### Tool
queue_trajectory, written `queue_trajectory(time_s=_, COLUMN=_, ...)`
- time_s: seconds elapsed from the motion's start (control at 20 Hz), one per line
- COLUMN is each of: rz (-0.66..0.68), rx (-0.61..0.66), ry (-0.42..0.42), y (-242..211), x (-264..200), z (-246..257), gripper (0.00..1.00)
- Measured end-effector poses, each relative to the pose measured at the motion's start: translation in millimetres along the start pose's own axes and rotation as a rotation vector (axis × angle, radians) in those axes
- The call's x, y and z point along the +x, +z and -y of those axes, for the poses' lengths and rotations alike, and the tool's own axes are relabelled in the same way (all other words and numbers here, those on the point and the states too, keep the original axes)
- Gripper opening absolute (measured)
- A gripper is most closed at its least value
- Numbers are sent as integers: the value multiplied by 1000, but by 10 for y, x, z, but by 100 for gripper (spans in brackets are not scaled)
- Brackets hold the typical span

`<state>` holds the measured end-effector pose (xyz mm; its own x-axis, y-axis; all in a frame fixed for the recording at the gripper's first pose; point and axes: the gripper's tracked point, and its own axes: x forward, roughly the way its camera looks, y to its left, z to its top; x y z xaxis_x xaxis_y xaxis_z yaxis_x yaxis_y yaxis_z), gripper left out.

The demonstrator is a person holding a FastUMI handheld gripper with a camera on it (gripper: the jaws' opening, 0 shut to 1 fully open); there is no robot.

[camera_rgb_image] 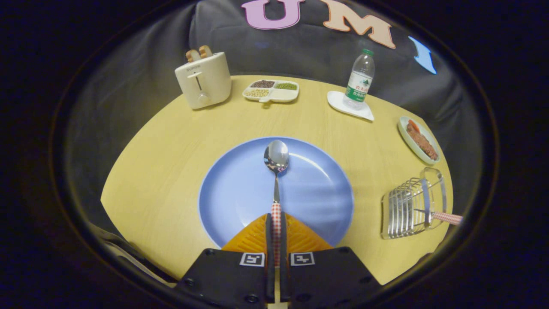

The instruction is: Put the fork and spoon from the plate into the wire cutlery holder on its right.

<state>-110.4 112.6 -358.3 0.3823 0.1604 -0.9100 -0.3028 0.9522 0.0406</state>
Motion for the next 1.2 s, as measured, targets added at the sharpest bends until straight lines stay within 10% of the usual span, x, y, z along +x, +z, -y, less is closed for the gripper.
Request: queue_trajectory(time_s=1.2, rz=-162, rx=-243, ry=11, y=342, x=-1196, z=1568, gripper=8)
